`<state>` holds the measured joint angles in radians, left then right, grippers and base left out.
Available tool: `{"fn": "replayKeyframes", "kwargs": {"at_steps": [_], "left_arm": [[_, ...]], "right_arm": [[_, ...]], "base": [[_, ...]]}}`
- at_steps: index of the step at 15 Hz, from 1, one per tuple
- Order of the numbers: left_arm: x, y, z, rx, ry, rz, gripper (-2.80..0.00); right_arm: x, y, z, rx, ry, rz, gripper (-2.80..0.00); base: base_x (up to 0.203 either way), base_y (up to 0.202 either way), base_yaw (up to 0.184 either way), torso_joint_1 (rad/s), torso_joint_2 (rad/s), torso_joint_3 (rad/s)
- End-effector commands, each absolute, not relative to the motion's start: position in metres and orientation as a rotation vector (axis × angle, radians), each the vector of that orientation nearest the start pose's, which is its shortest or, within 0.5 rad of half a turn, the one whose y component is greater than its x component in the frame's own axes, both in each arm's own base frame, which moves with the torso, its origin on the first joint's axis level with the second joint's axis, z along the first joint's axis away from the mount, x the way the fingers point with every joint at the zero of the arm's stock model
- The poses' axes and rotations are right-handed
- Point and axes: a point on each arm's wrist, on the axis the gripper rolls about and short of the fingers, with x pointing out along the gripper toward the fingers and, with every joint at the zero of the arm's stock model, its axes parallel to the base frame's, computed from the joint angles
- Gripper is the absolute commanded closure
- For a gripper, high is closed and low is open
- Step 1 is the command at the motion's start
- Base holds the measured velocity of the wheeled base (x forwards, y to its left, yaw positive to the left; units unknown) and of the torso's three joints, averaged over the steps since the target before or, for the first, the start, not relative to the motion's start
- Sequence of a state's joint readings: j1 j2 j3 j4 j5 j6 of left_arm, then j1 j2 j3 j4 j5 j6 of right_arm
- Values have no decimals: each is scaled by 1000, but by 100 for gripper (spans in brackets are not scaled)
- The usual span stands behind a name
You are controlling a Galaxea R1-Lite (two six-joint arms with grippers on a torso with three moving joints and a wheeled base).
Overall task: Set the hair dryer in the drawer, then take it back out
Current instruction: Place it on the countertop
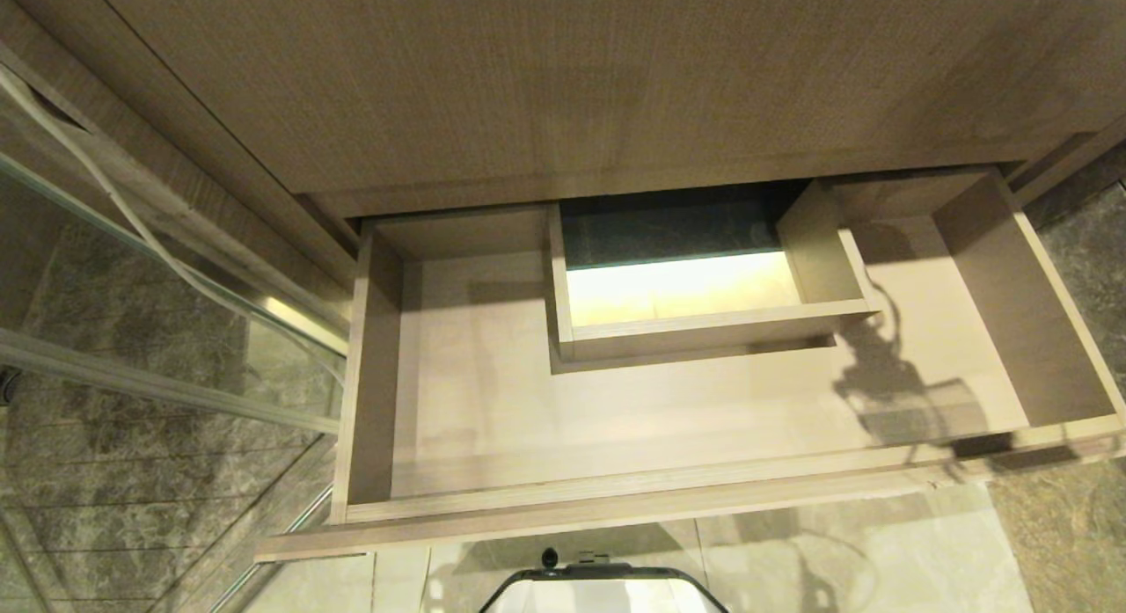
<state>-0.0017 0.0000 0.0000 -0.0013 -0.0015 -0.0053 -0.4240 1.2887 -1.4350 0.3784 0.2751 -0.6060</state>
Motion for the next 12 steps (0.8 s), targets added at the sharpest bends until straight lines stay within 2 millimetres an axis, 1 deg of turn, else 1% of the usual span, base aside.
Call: {"fn": "replayKeyframes", "kwargs": {"at_steps": [1, 3, 5, 6, 8, 10, 11, 12], "left_arm": [[-23, 0, 75, -6, -1, -3, 0], [-23, 0, 76, -6, -1, -3, 0], [-23, 0, 75, -5, 0, -3, 0], [-23, 0, 76, -5, -2, -3, 0], [-23, 0, 75, -6, 0, -3, 0], [-23, 0, 76, -6, -2, -3, 0], [-23, 0, 76, -5, -2, -3, 0], [-23, 0, 76, -6, -2, -3, 0]], "right_arm": [[93, -38, 377, -577, 126, -139, 0], [61, -23, 370, -595, 83, -168, 0], [38, -12, 361, -609, 51, -182, 0], [29, -8, 356, -613, 41, -186, 0], [20, -3, 348, -615, 34, -191, 0], [19, -3, 347, -614, 32, -191, 0], [17, -2, 347, -615, 28, -192, 0], [10, 2, 346, -620, 8, -199, 0]], "base": [[0, 0, 0, 0, 0, 0], [0, 0, 0, 114, -175, -60], [0, 0, 0, 237, -430, -176], [0, 0, 0, 267, -461, -188], [0, 0, 0, 131, -463, -200], [0, 0, 0, 65, -495, -204], [0, 0, 0, 242, -518, -214], [0, 0, 0, 350, -510, -218]]}}
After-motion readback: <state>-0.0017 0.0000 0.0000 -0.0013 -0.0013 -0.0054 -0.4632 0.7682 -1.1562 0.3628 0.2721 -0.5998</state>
